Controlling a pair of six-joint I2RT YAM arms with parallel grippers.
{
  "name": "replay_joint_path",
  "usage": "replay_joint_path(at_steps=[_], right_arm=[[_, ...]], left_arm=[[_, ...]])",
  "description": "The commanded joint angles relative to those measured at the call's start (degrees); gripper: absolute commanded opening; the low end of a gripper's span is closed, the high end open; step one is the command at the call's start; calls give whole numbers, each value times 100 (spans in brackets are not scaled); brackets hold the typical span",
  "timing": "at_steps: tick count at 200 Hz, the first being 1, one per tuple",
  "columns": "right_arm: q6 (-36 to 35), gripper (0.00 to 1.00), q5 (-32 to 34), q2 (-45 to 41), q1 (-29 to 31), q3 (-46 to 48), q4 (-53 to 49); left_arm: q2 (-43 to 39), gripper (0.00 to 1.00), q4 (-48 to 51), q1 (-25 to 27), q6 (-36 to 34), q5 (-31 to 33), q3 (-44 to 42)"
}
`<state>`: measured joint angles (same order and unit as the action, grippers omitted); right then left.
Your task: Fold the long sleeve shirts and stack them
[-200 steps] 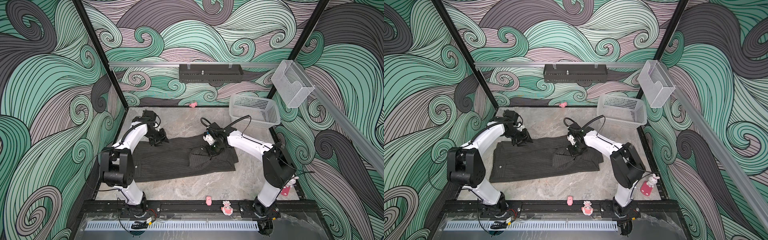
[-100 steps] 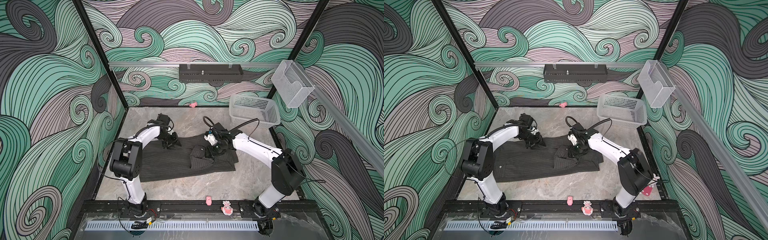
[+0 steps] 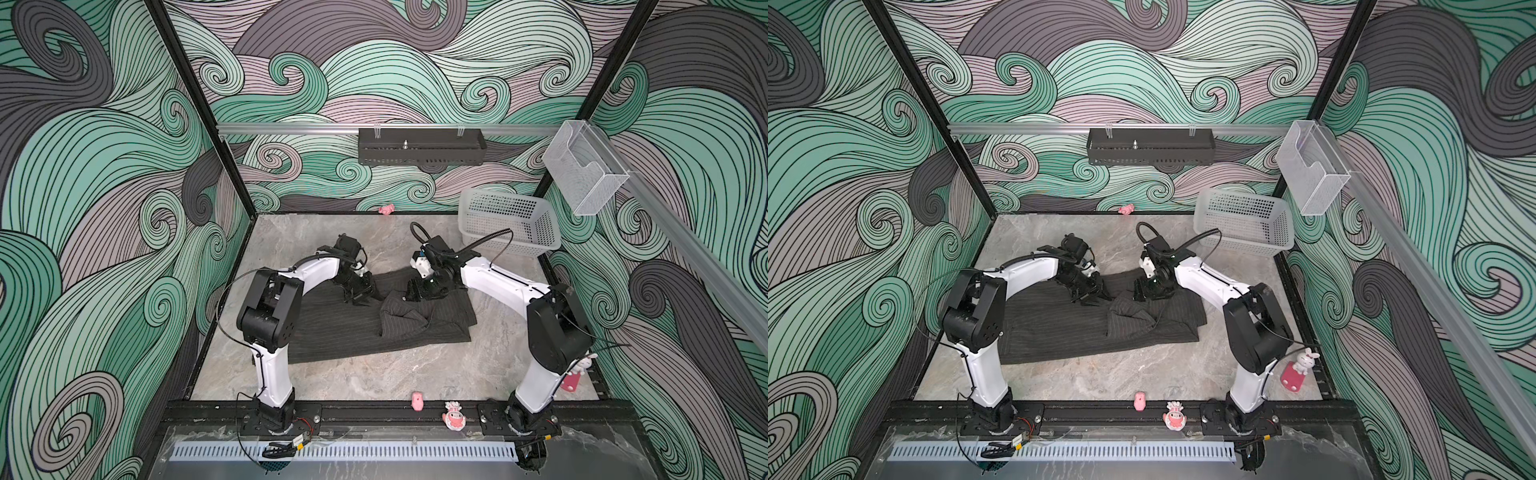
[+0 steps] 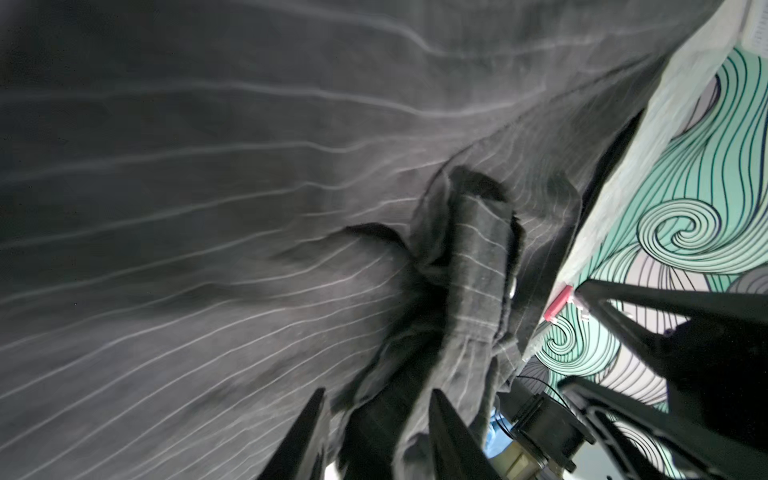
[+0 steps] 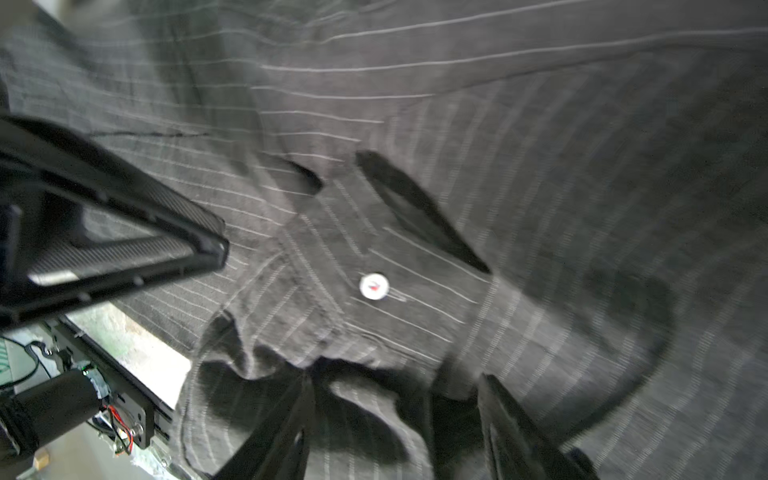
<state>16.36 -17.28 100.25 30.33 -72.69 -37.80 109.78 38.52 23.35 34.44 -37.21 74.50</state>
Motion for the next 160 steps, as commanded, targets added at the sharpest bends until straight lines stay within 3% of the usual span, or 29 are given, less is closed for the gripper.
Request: replay_joint_path(at_steps=[1, 41, 53, 67, 78, 123, 160], right_arm=[[204, 63, 103, -393, -263, 259, 53], [305, 63, 146, -649, -575, 552, 137], [324, 63, 155, -675, -621, 562, 138], [333, 62, 134, -661, -658, 532, 144], [346, 62, 120, -645, -668, 496, 146], [613, 62, 45, -379, -693, 88, 328], [855, 58, 221, 404, -727, -932, 264]], left_arm=[[132, 43, -547, 205, 265, -436, 221], [402, 39, -657, 549, 322, -719, 649], [514, 30, -558, 608, 301, -765, 775], [496, 10, -543, 635, 280, -794, 804], [326, 0, -511, 640, 208, -758, 795], [-1334, 0, -233, 598, -223, -394, 438], [-2732, 0, -113, 229, -129, 182, -142]])
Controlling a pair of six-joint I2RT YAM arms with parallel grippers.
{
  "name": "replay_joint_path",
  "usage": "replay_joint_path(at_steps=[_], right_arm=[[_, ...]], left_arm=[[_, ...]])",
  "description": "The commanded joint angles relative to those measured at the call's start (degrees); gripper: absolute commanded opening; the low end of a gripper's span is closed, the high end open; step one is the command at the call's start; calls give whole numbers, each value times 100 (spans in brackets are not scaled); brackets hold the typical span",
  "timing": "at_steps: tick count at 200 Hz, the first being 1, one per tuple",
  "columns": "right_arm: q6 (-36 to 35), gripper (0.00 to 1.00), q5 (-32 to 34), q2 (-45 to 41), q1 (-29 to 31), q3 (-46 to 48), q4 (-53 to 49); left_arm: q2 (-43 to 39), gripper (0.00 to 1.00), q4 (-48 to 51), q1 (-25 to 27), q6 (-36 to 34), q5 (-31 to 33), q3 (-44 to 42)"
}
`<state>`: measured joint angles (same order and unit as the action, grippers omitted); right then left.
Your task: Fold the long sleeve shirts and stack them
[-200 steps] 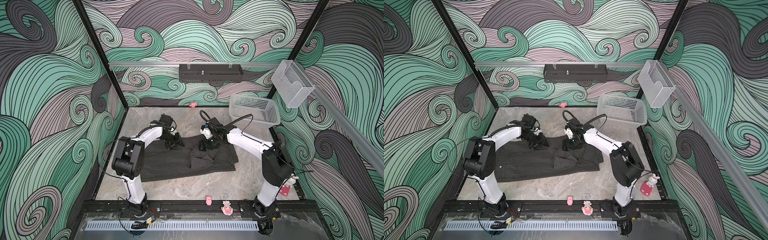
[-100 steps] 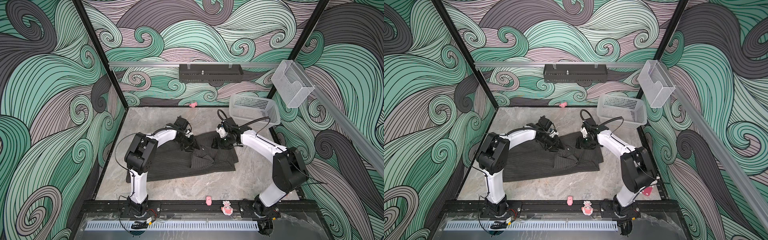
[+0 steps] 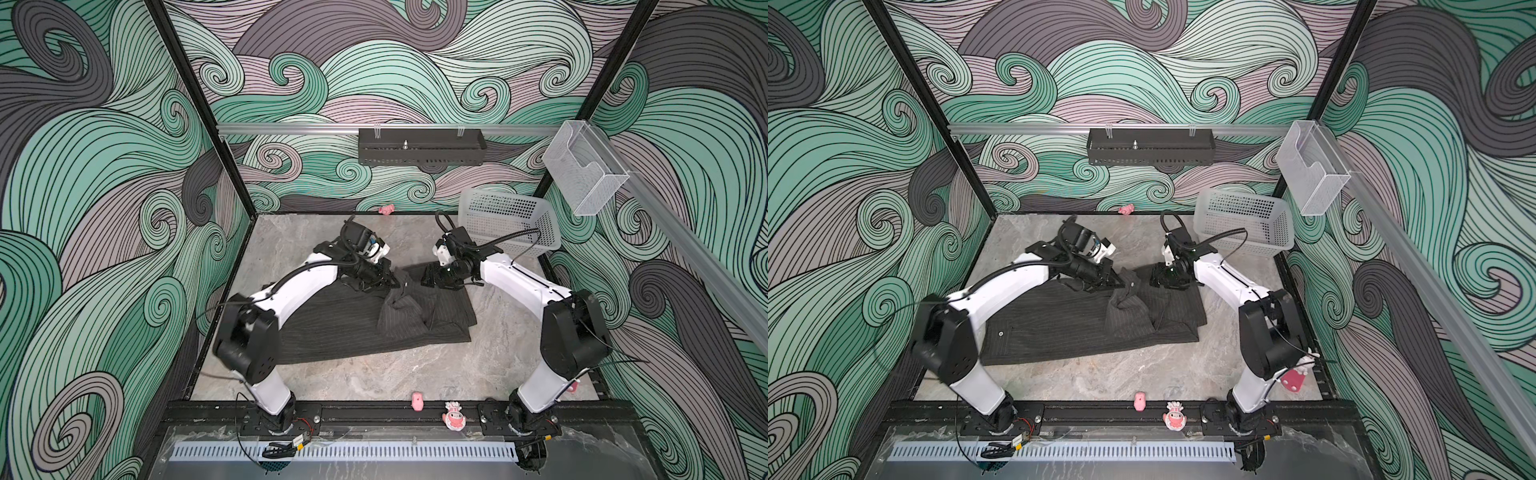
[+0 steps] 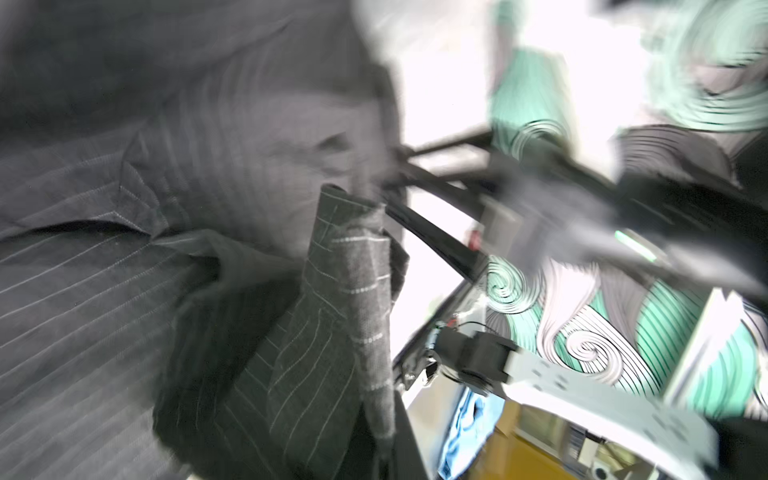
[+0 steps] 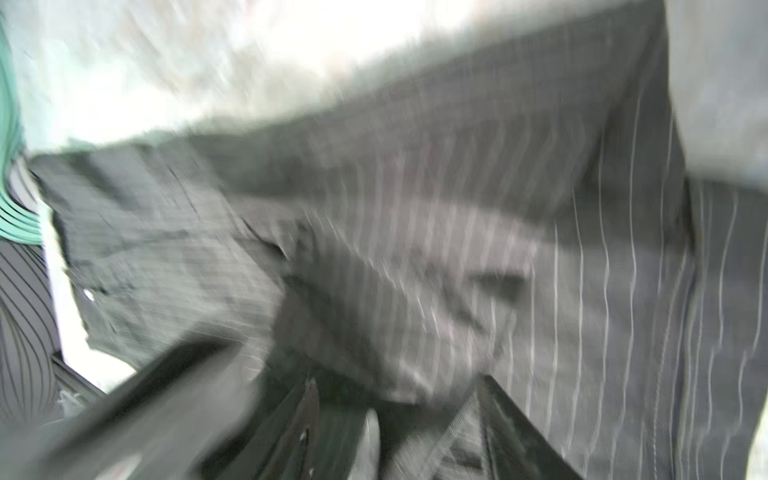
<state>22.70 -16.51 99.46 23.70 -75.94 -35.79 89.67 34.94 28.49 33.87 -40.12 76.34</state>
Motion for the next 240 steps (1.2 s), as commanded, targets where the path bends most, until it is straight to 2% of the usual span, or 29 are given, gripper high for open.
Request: replay_joint_path(at_steps=[1, 20, 37, 72, 88, 121, 150, 228, 240], right_arm=[[224, 58, 151, 515, -66, -641, 50], [273, 52, 265, 1101, -107, -1203, -101], [335, 43, 315, 1533, -176, -1539, -136], [385, 15, 477, 2164, -344, -1831, -270], [402, 9, 599, 2276, -416, -1787, -287], [367, 7, 825, 2382, -513, -1754, -366], [380, 6, 862, 2481, -579, -1818, -471], [467, 2, 1120, 2698, -669, -2082, -806], [478, 2, 1133, 2729, -668, -2122, -867]], left_arm=[[-748, 0, 248, -301, -64, 493, -341], [-1354, 0, 195, -622, 43, 986, -765], [-1725, 0, 1, -1027, 265, 1079, -1180], [-2196, 0, 212, -1660, 446, 1707, -1651], [-2392, 0, 216, -1876, 589, 2044, -1881], [-2796, 0, -94, -2286, 964, 2746, -2420], [-2879, 0, -451, -2552, 946, 3236, -2697], [-2238, 9, -1174, -3315, 692, 3811, -2718], [-2186, 11, -1301, -3405, 691, 3697, -2754]])
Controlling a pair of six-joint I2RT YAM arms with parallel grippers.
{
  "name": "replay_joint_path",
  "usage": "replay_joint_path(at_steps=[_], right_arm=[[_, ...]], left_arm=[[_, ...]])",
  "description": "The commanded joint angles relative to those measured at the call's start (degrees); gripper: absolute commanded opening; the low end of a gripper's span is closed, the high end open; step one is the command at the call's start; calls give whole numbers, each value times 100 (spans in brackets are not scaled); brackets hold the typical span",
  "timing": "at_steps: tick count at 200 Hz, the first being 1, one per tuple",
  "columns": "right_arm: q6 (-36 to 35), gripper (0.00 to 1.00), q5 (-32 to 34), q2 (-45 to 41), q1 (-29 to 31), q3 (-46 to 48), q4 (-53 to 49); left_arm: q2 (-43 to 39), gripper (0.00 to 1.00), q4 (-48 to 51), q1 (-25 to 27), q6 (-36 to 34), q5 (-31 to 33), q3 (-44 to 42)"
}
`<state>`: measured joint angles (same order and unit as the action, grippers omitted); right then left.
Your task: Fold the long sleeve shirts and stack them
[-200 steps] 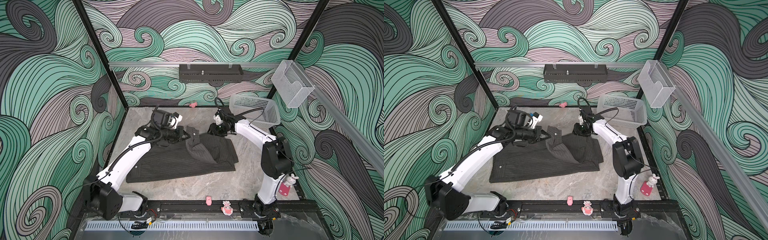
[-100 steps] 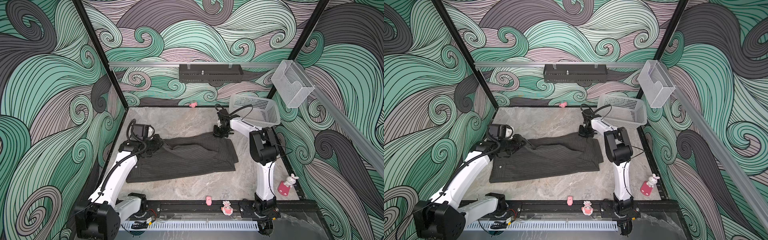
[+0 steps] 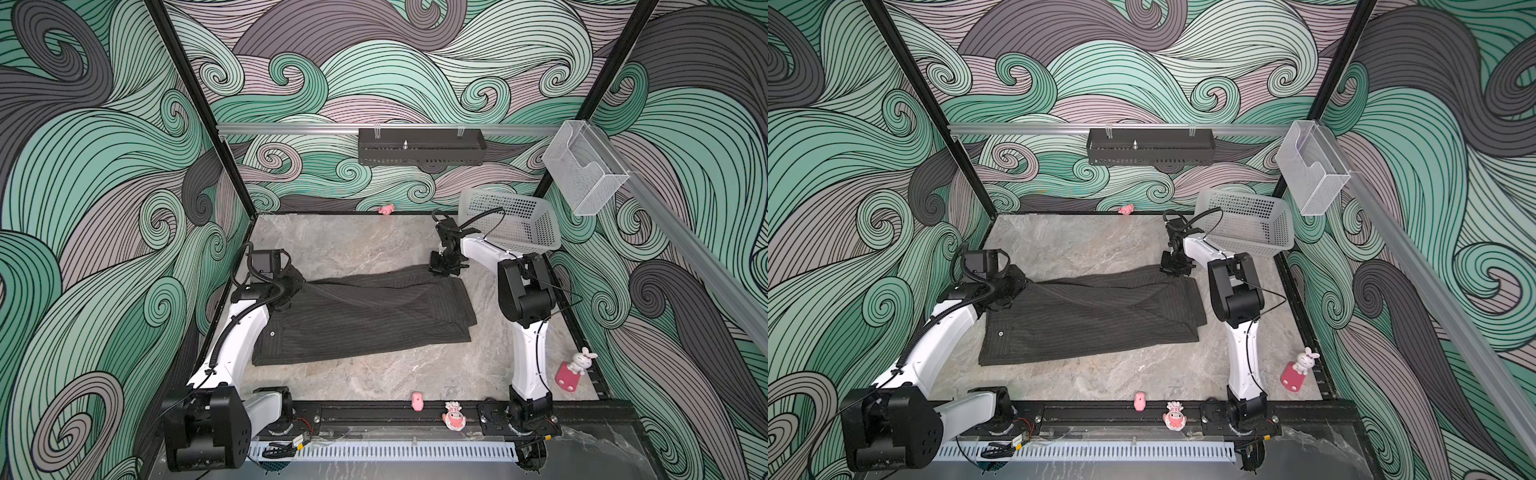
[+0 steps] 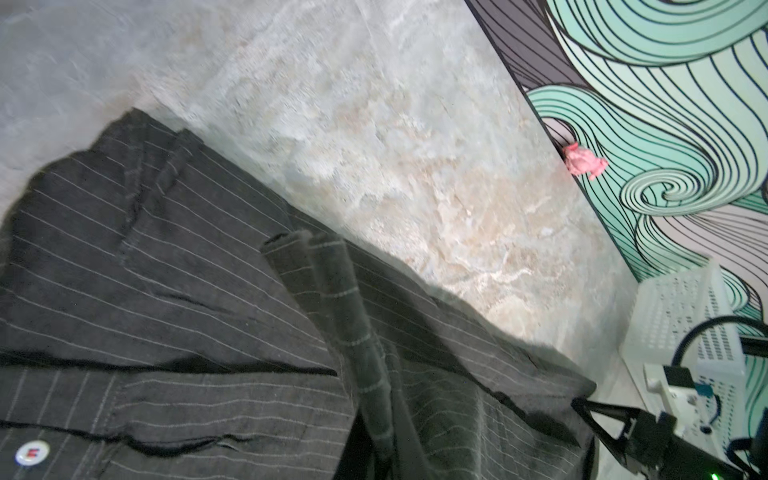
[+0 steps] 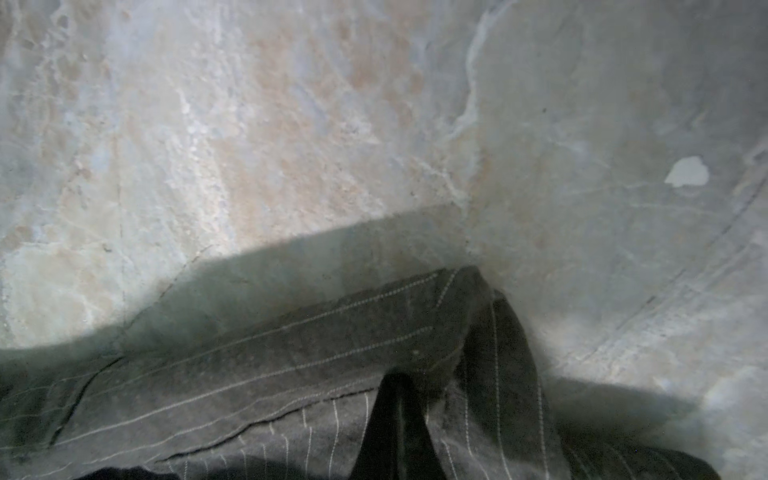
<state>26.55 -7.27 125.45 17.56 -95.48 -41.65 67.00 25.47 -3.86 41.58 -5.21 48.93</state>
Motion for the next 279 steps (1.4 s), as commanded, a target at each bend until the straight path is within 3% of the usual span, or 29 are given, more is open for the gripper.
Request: replay_joint_path(at_steps=[1, 13, 43, 63, 98, 134, 176, 197, 204, 238, 279], right_arm=[[95, 2, 208, 130, -57, -170, -282], [105, 1, 152, 124, -55, -190, -283], [105, 1, 42, 51, -52, -227, -294], [84, 1, 4, -2, -35, -220, -291], [65, 1, -32, 8, 6, -192, -291], [53, 1, -50, -9, 20, -140, -296], [34, 1, -49, -147, 19, -119, -296], [30, 1, -74, -193, 28, -143, -298], [34, 1, -83, -200, 28, -149, -294], [44, 2, -126, -232, 28, -181, -291], [35, 2, -195, -220, 65, -193, -292]], left_arm=[[87, 11, -374, -178, -80, 184, -18], [148, 12, -525, -220, -98, -171, 29], [262, 14, -836, -157, -350, -1758, 447], [131, 13, -841, -104, -661, -2140, 453], [534, 13, -203, -124, -643, -1595, 198], [1734, 22, 1523, -159, -579, -1504, 303], [1158, 57, 2577, -169, -601, -538, 188], [671, 86, 2798, -172, -678, -293, 496], [582, 91, 2805, -169, -715, -239, 592], [809, 93, 2552, -182, -1320, -322, 825], [2669, 84, 3517, -183, -2031, -199, 2022]])
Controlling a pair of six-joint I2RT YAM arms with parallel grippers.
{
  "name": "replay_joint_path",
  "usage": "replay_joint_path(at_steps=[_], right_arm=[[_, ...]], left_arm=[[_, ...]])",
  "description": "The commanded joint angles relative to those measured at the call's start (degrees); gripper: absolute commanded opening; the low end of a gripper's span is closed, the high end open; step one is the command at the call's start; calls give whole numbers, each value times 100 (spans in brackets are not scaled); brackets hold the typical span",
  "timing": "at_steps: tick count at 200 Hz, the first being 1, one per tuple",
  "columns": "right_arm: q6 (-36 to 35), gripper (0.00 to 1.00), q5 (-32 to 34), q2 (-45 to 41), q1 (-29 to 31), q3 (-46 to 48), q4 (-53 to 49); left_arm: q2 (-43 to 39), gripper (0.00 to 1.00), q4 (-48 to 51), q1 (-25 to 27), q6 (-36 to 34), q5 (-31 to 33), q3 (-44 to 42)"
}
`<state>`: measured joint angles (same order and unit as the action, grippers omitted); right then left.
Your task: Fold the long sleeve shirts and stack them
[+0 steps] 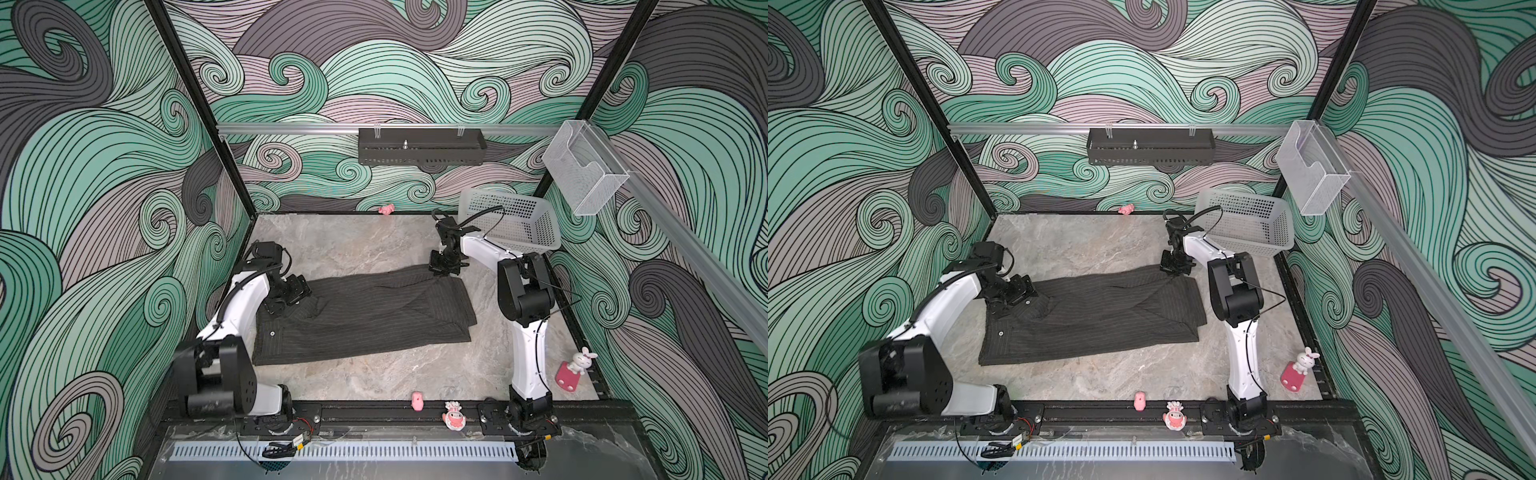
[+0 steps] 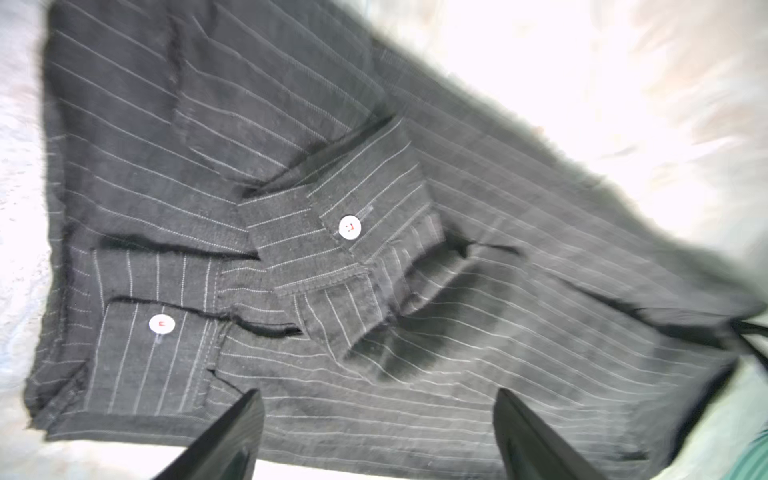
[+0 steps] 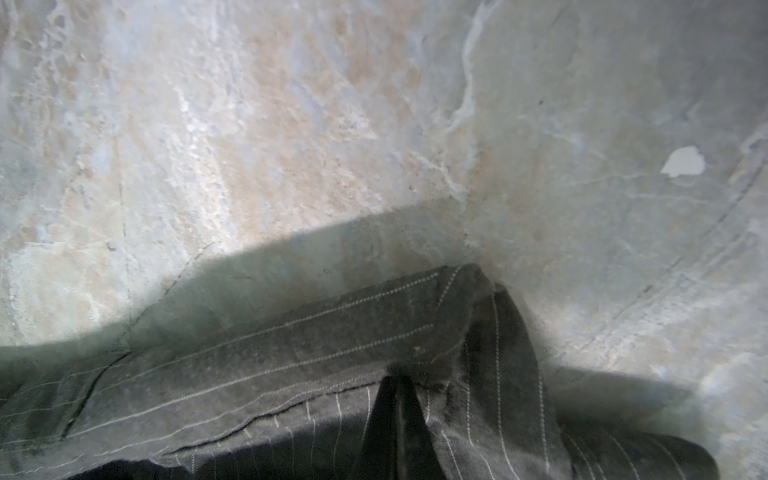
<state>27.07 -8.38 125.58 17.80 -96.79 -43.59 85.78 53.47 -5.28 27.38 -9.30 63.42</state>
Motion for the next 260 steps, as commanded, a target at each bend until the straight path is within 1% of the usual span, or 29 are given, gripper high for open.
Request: replay_joint_path(at_steps=[1, 31, 60, 75, 87, 103, 128, 165, 187, 215, 241, 260], right_arm=[[-17, 2, -89, -230, 45, -65, -97], [-29, 2, -103, -196, 47, -38, -95], [-22, 2, -136, -164, 52, -19, -74], [-10, 2, -171, -141, 52, -16, -56], [-9, 2, -180, -122, 48, -23, -45], [-1, 2, -203, -96, 48, -14, -31], [6, 2, -227, -77, 51, 11, -13], [6, 2, -236, -66, 48, 30, -10], [9, 2, -243, -55, 57, 29, -13], [11, 2, -253, -35, 57, 25, -12], [6, 2, -248, -25, 65, 32, -12], [8, 2, -258, -7, 65, 25, -14]], left_arm=[[818, 84, 708, -42, -610, 218, 587], [1390, 86, 624, -22, -793, 244, 1018], [1993, 86, 1013, 43, -1026, 787, 1556], [2264, 86, 1214, 81, -1181, 940, 1772], [2433, 86, 1274, 88, -1287, 950, 1882], [2634, 82, 1315, 87, -1389, 978, 2047], [2944, 77, 1298, 110, -1502, 710, 2323], [3303, 72, 1342, 200, -1616, 563, 2662], [3374, 63, 1349, 212, -1652, 513, 2649], [3361, 50, 1424, 211, -1660, 507, 2633], [3147, 34, 1453, 218, -1639, 512, 2590], [2902, 26, 1491, 221, -1624, 513, 2579]])
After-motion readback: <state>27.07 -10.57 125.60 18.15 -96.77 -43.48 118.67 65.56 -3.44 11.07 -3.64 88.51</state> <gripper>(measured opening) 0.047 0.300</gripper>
